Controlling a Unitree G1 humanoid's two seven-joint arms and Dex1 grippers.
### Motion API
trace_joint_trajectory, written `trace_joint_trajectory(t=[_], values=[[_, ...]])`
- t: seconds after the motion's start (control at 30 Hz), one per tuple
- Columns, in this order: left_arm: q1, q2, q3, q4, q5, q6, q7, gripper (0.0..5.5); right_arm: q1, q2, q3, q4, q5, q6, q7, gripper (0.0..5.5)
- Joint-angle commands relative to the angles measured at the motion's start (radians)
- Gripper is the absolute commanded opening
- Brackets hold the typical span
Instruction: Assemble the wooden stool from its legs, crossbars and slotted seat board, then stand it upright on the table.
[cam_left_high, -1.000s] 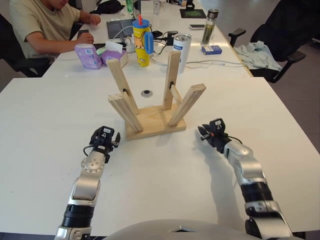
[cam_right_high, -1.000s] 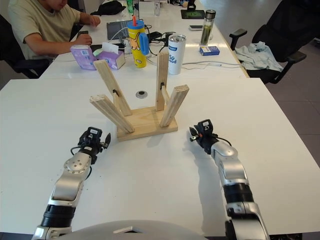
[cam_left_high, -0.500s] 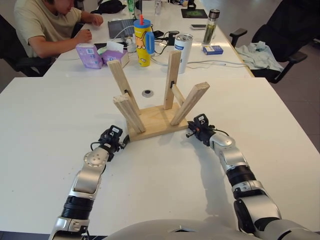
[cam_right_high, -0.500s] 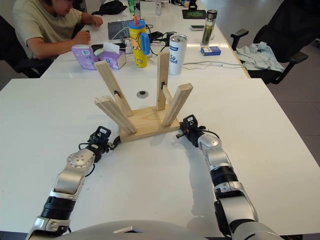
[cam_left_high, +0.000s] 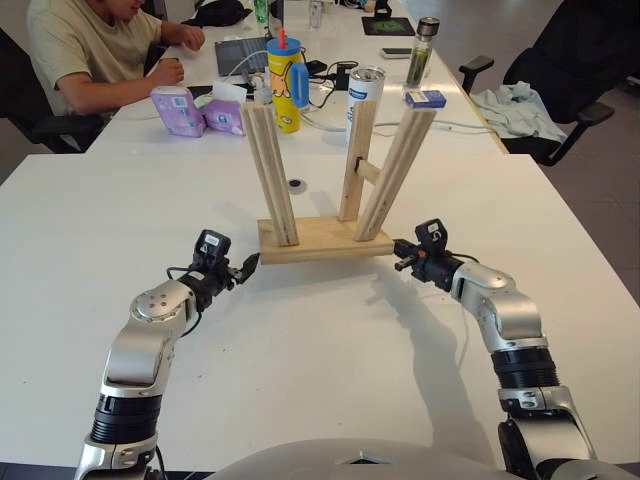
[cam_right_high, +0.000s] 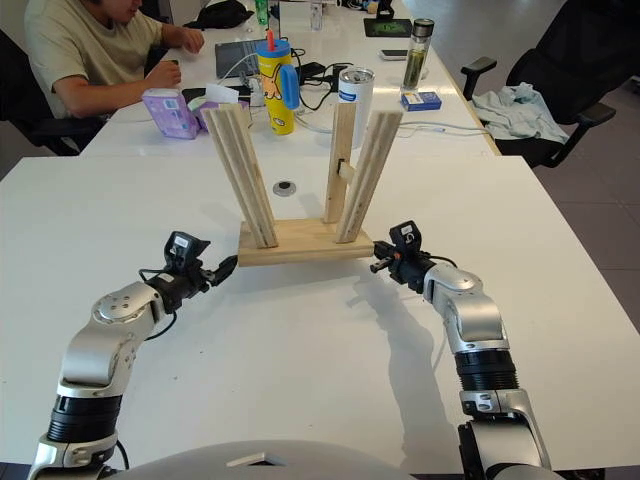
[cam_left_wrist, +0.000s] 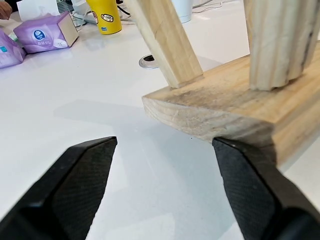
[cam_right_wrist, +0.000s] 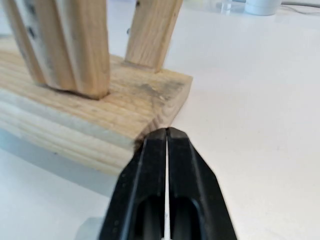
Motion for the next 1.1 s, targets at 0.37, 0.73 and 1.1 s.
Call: trace_joint_trajectory(t=[0.37, 0.73, 1.1], values=[[-0.137, 0.008, -0.061, -0.078, -0.146, -0.024, -0.174, 3.6, -0.123, 0.095, 0.015, -0.062, 0.109, 0.059, 0.075, 0.01], [-0.007, 0.198, 0.002, 0.061, -0.1, -0.21, -0.344, 3.6, -0.074, 0.007, -0.046, 0.184, -0.066, -0.102, -0.067, 0.01], [0.004, 0.193, -0.042, 0.091, -0.125, -0.27, -0.392, 3.6, -0.065, 0.02, -0.055, 0.206, -0.027, -0.14, -0.021, 0.01]])
